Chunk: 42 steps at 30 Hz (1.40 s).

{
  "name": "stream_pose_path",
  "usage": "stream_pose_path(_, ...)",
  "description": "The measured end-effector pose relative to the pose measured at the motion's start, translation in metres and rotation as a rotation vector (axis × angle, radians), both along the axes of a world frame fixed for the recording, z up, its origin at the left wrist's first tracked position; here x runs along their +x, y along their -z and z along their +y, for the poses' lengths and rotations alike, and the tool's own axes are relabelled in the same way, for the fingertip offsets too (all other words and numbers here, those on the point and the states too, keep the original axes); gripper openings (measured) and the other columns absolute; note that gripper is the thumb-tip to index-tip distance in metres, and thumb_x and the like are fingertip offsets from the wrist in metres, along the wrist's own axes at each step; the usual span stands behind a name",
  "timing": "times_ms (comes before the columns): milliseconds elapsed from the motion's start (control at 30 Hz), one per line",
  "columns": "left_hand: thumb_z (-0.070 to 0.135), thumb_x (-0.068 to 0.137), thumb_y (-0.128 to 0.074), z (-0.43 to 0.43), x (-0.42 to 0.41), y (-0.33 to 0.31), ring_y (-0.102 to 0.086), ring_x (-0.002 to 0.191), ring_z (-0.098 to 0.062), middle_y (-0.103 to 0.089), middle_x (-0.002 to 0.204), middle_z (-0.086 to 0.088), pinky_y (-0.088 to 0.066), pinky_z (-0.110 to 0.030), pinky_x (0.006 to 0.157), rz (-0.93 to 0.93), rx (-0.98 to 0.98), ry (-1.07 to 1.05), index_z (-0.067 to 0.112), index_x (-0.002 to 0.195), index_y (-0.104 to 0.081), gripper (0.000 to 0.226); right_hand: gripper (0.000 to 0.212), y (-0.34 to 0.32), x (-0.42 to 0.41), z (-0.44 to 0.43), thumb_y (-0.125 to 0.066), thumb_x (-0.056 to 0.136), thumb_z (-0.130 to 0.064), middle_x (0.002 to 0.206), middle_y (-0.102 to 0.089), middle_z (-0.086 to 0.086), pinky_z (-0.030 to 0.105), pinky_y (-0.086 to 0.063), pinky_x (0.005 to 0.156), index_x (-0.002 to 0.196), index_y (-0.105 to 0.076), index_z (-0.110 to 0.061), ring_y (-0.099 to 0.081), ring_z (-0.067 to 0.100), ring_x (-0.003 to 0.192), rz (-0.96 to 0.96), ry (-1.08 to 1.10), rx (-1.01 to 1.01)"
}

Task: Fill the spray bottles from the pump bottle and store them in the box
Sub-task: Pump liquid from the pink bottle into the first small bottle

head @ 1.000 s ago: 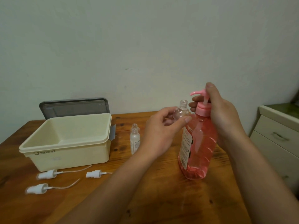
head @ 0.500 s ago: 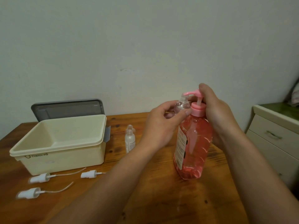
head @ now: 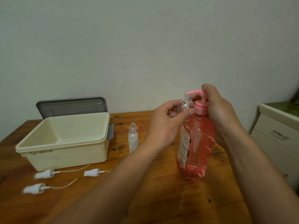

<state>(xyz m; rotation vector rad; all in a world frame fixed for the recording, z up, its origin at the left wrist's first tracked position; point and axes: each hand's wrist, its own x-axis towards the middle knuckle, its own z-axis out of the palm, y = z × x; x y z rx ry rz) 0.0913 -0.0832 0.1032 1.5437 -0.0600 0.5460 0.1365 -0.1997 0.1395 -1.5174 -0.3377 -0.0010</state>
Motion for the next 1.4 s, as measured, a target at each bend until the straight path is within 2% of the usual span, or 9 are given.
stream_pose_path(133, 0.016, 0.084, -0.074, 0.001, -0.004, -0.002, -0.071, 0.092, -0.024, -0.073, 0.103, -0.015, -0.060, -0.030, 0.081, -0.006, -0.002, -0.005, 0.003, 0.118, -0.065, 0.037, 0.051, -0.005, -0.003, 0.003, -0.043, 0.094, -0.050, 0.067, -0.072, 0.000, 0.044, -0.055, 0.079, 0.064, -0.076, -0.026, -0.069, 0.023, 0.072, -0.005, -0.038, -0.032)
stream_pose_path(300, 0.023, 0.082, -0.076, 0.004, -0.007, 0.001, -0.071, 0.092, -0.027, -0.073, 0.099, -0.011, -0.059, -0.041, 0.084, -0.022, 0.024, -0.043, 0.008, 0.117, -0.067, 0.039, 0.055, -0.006, -0.005, 0.006, -0.041, 0.097, -0.044, 0.060, -0.070, -0.003, 0.032, -0.051, 0.066, 0.058, -0.076, -0.029, -0.067, 0.015, 0.059, -0.028, -0.081, -0.032)
stream_pose_path(467, 0.024, 0.080, -0.078, 0.005, -0.006, 0.002, -0.072, 0.091, -0.022, -0.074, 0.099, -0.006, -0.059, -0.042, 0.085, -0.014, 0.035, -0.063, 0.010, 0.119, -0.067, 0.042, 0.044, -0.006, -0.004, 0.005, -0.043, 0.096, -0.039, 0.059, -0.070, -0.003, 0.035, -0.049, 0.064, 0.072, -0.073, -0.019, -0.064, 0.014, 0.053, 0.002, -0.066, -0.008)
stream_pose_path(533, 0.023, 0.080, -0.078, 0.004, -0.005, 0.003, -0.072, 0.091, -0.022, -0.074, 0.099, -0.005, -0.059, -0.043, 0.085, -0.010, 0.038, -0.060, 0.010, 0.118, -0.068, 0.041, 0.048, -0.006, -0.004, 0.004, -0.041, 0.097, -0.037, 0.058, -0.070, -0.003, 0.034, -0.050, 0.063, 0.067, -0.076, -0.021, -0.065, 0.013, 0.053, -0.001, -0.069, -0.008)
stream_pose_path(700, 0.023, 0.081, -0.077, 0.001, -0.002, 0.001, -0.072, 0.090, -0.017, -0.075, 0.099, -0.002, -0.060, -0.037, 0.083, -0.006, 0.045, -0.041, 0.011, 0.119, -0.067, 0.041, 0.043, -0.004, -0.003, 0.003, -0.042, 0.095, -0.040, 0.067, -0.070, 0.001, 0.038, -0.051, 0.069, 0.073, -0.071, -0.019, -0.065, 0.019, 0.065, -0.002, -0.026, -0.016)
stream_pose_path(1067, 0.016, 0.082, -0.076, -0.004, -0.009, -0.002, -0.071, 0.093, -0.014, -0.074, 0.102, -0.002, -0.058, -0.021, 0.078, 0.021, 0.055, -0.021, 0.013, 0.121, -0.066, 0.040, 0.043, -0.003, 0.001, 0.001, -0.048, 0.089, -0.049, 0.065, -0.068, 0.004, 0.040, -0.048, 0.068, 0.067, -0.071, -0.020, -0.063, 0.024, 0.064, 0.028, -0.036, 0.030)
stream_pose_path(1167, 0.011, 0.083, -0.075, -0.004, -0.009, -0.002, -0.070, 0.096, -0.013, -0.074, 0.105, 0.000, -0.056, -0.019, 0.078, 0.016, 0.072, -0.030, 0.015, 0.119, -0.067, 0.037, 0.045, -0.002, 0.001, 0.001, -0.048, 0.090, -0.048, 0.064, -0.068, 0.004, 0.034, -0.047, 0.062, 0.063, -0.072, -0.021, -0.061, 0.022, 0.060, 0.026, -0.039, 0.029)
stream_pose_path(1267, 0.007, 0.083, -0.074, -0.004, -0.011, -0.001, -0.070, 0.088, -0.008, -0.075, 0.101, -0.001, -0.055, -0.014, 0.072, 0.011, 0.056, -0.014, 0.013, 0.116, -0.068, 0.034, 0.048, -0.003, 0.001, 0.001, -0.044, 0.094, -0.041, 0.060, -0.068, 0.000, 0.026, -0.047, 0.051, 0.061, -0.074, -0.022, -0.060, 0.014, 0.050, 0.007, -0.044, 0.020)
stream_pose_path(1400, 0.009, 0.083, -0.074, -0.004, -0.013, -0.002, -0.071, 0.086, -0.008, -0.075, 0.101, -0.003, -0.055, -0.013, 0.069, 0.006, 0.033, -0.010, 0.010, 0.119, -0.067, 0.037, 0.047, -0.002, 0.002, 0.001, -0.044, 0.094, -0.041, 0.058, -0.066, -0.002, 0.025, -0.046, 0.050, 0.062, -0.072, -0.021, -0.060, 0.014, 0.049, 0.005, -0.048, 0.022)
